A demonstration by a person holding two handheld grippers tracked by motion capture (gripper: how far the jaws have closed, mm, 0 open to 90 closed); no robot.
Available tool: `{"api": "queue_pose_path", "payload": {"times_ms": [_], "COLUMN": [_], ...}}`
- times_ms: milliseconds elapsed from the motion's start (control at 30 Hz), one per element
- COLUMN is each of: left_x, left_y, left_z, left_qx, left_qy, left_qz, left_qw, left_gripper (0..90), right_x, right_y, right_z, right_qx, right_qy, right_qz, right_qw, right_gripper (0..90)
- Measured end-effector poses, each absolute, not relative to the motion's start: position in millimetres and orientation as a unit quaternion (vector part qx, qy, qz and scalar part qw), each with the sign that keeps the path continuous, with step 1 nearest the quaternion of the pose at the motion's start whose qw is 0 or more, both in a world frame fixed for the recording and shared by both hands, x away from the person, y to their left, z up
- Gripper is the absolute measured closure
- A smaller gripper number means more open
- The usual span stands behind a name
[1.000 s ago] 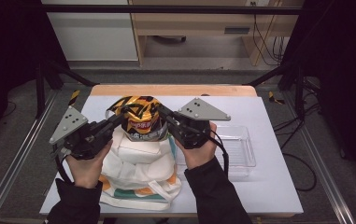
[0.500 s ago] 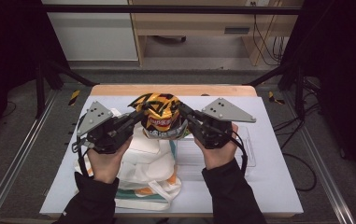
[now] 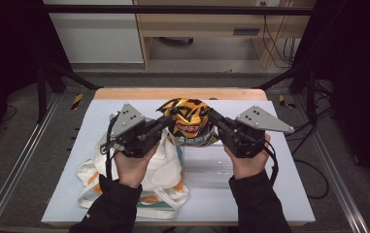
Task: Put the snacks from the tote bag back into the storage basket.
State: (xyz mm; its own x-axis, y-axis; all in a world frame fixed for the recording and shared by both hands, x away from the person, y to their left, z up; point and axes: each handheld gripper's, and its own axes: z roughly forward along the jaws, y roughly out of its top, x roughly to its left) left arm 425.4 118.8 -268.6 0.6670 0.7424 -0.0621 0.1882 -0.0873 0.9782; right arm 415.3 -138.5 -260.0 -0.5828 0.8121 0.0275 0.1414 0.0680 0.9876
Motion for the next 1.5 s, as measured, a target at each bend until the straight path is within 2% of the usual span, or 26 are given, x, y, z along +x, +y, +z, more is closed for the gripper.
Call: {"api": "queue_pose_path", "payload": {"times_ms": [700,1500], "left_x": [442.3,469.2], "left_y": [75.8,68.0], "left_z": [-294.1,-338.5], "left_qx": [0.721,0.74], "left_qy": [0.33,0.366], "left_qz": [0.207,0.188], "left_qw": [0.573,0.532], "left_gripper": [90.0,89.8], "right_x": [417.8,449.1], "right_y": [-179.5,-179.4], "right_z": [-286.3,-328.3], "right_qx": [0.394,0.429], "right_qy": [0.666,0.69], "right_qz": [0.564,0.523], "right_qw": [0.289,0.258], "right_gripper": [89.5,89.3]}}
